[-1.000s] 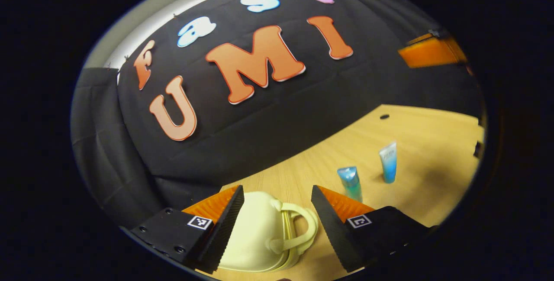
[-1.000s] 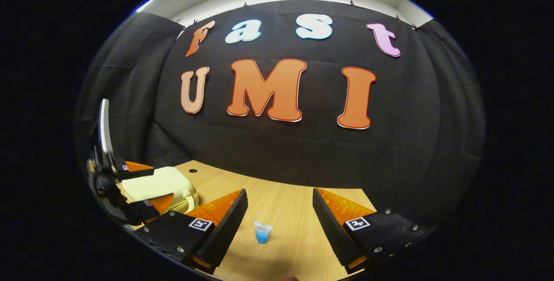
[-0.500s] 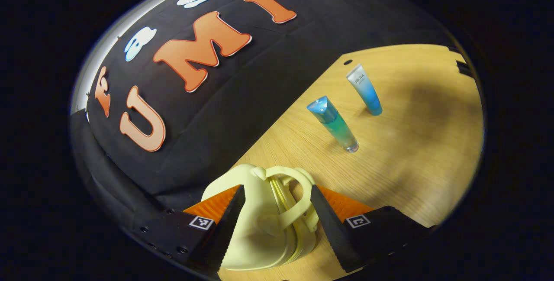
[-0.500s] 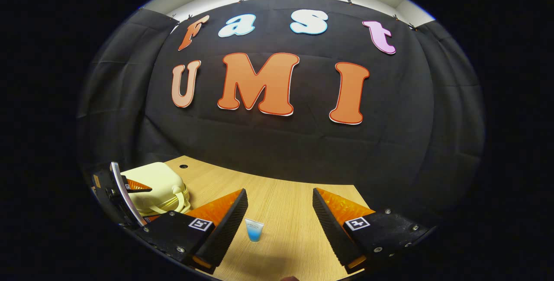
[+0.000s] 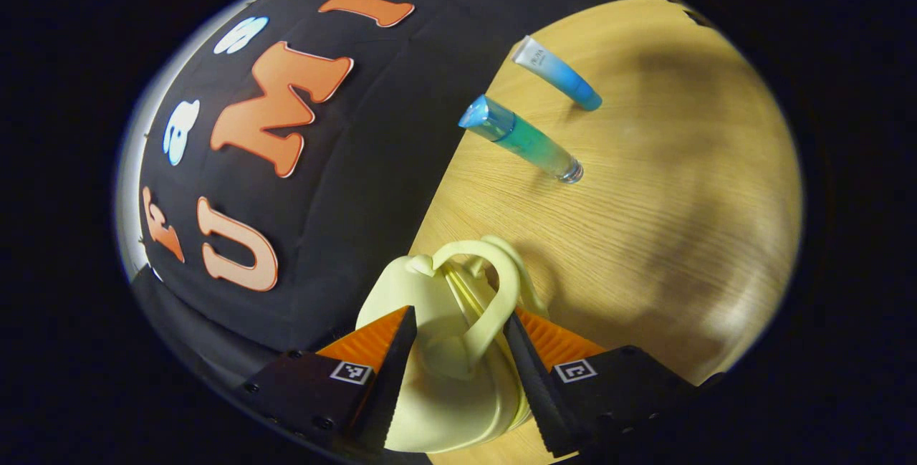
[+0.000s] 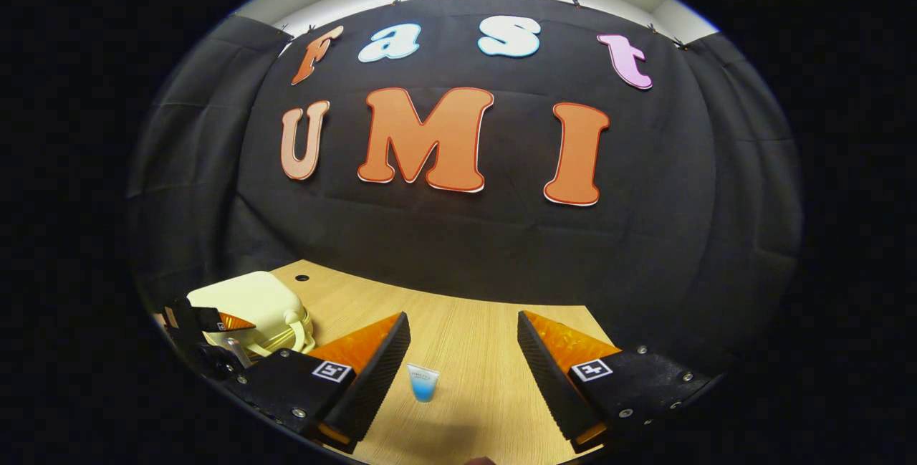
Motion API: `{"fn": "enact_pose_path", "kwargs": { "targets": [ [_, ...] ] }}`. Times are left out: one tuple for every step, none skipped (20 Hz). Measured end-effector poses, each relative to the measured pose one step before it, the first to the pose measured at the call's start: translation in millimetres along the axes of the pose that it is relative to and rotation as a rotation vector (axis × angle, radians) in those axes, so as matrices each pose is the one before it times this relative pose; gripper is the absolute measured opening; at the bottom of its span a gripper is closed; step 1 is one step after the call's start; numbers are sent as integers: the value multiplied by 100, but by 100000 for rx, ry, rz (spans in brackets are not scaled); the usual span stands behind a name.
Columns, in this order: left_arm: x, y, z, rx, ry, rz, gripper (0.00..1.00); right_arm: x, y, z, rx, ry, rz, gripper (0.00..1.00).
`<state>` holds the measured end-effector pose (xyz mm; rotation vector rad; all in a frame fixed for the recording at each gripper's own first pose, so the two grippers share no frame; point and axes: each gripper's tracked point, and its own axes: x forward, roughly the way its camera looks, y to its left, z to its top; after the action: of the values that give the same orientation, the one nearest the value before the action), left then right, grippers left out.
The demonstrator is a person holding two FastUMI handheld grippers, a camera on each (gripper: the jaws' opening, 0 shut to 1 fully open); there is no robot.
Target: First open the suitcase, pack the skin care products into it, and then close the suitcase.
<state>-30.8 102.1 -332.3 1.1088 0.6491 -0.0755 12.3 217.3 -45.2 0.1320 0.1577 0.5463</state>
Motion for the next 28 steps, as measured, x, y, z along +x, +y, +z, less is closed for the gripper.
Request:
{"fn": "enact_pose_path", "kwargs": {
  "targets": [
    [244,-432,-52,1700,487,-1100,68,-156,-189,-111,-87,174,-542,95],
    [296,-458,46,1089,84,-1182,59,-31,-14,12,-13,-189,-442,95],
    [224,-109,120,1842,-489,-979,46,100,88,153,3,-145,-338,96],
    [266,-238,427,878,-892,-710,37,-28,-131,75,-209,-272,-624,95],
    [-491,-179,-157,168,361,-457,26,-97,-89,169,-85,-199,-215,95],
    [93,405,356,-531,-580,507,16,-37,-63,-42,-364,-86,-795,95],
    [152,44,-238,-2988,289,-1158,7,-44,-173,61,-51,-63,-427,95],
    [-162,308,264,-3975,-1064,-864,7,31,-6,-34,95,120,-326,95],
    [-497,715,-139,-3873,-343,-431,7,86,-60,38,36,-13,-421,95],
    [-356,799,186,-3130,-733,334,6,98,73,34,-28,95,-40,95],
    [-564,1070,300,-2626,-956,879,7,97,4,59,-209,-36,-345,95],
    [-310,1181,362,-2890,-831,1182,6,33,195,77,-48,8,146,95],
    [-377,1139,200,-3348,-742,956,6,102,174,1,-60,165,32,95],
    [-172,1116,158,-3397,107,845,6,216,253,12,-35,125,240,95],
    [-168,1309,148,-3699,-528,887,6,137,420,164,170,145,670,95],
    [-197,1069,272,-3963,-78,787,6,207,278,50,-188,4,213,95],
    [-173,1210,183,-3918,-413,857,6,152,398,172,-175,-134,706,95],
    [-313,1003,363,-3797,-135,802,6,93,437,140,-358,-243,390,95],
    [-337,1265,179,-3930,-480,627,6,222,361,302,-390,-405,552,95],
    [-202,1239,223,-3664,-422,1117,6,351,601,215,-168,-102,690,95],
    [-225,1240,282,-3583,-1062,1533,6,271,328,152,-147,-109,346,95],
    [-60,1292,85,-3453,-580,1369,6,204,523,210,55,-220,630,96],
    [13,1197,110,-3688,-296,770,6,171,344,238,-389,-195,149,96],
    [-177,1454,-11,-3872,-765,861,6,268,489,228,-498,-242,254,96],
    [245,1078,-433,-3708,-367,761,6,235,440,192,-407,-6,399,96],
    [-64,1460,165,-3468,-701,1200,6,196,391,89,-374,49,243,95],
    [132,1405,123,-2975,-76,1279,6,237,493,87,-113,-18,672,95],
    [218,1349,-22,-2499,-868,1774,6,332,510,92,-413,56,67,95]
  ]
}}
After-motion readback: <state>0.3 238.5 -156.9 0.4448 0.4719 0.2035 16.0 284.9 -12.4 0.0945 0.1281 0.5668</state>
